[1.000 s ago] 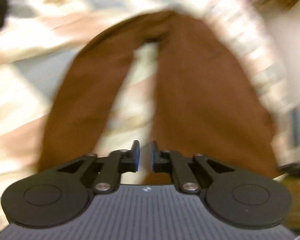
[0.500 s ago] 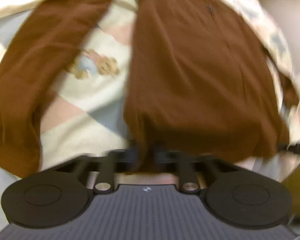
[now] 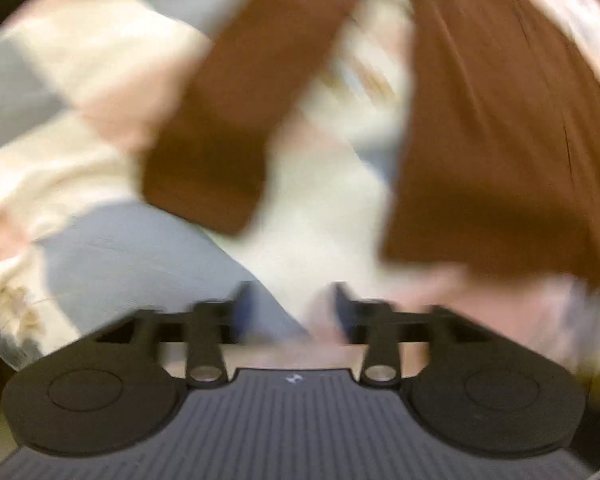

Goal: Fold clothes

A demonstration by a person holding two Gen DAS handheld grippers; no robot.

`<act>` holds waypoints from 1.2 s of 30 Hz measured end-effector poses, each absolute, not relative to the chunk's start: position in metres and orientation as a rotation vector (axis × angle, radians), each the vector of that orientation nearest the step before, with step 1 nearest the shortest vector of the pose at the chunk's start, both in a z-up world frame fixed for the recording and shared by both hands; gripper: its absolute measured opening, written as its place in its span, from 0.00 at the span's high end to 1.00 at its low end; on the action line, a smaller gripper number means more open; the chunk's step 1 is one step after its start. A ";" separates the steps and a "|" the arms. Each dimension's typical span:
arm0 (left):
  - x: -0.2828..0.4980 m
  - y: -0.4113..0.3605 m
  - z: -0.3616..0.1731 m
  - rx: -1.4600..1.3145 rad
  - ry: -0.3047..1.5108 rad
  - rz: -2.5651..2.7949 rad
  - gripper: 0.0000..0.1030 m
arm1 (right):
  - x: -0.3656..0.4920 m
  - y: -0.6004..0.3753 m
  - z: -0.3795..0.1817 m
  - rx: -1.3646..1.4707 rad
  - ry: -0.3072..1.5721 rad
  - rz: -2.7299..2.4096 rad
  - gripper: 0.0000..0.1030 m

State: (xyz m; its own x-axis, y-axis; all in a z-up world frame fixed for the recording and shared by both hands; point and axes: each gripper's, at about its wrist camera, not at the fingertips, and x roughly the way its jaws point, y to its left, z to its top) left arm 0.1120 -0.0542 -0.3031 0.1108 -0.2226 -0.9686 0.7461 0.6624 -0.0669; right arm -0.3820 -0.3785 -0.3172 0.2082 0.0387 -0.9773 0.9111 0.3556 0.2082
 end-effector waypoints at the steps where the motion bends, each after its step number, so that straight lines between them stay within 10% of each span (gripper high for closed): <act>1: 0.120 -0.050 -0.299 0.474 1.224 -0.717 0.35 | -0.375 -0.384 -0.311 1.005 1.182 -0.800 0.45; 11: 0.218 -0.053 -0.340 0.367 1.207 -0.720 0.39 | -0.242 -0.361 -0.275 0.941 0.867 -0.534 0.45; 15: 0.230 -0.066 -0.359 0.410 1.291 -0.913 1.00 | -0.154 -0.303 -0.299 1.012 0.854 -0.267 0.47; 24: 0.271 -0.056 -0.254 0.469 1.065 -1.133 1.00 | 0.013 -0.202 -0.373 1.290 0.802 -0.077 0.49; 26: 0.280 -0.055 -0.225 0.501 0.974 -1.151 1.00 | 0.031 -0.194 -0.383 1.376 0.782 -0.068 0.98; 32: 0.304 -0.055 -0.170 0.625 0.710 -1.158 1.00 | 0.062 -0.170 -0.358 1.355 0.674 0.088 0.97; 36: 0.354 -0.060 -0.206 0.738 0.696 -1.017 0.92 | 0.075 -0.170 -0.358 1.265 0.753 0.058 0.74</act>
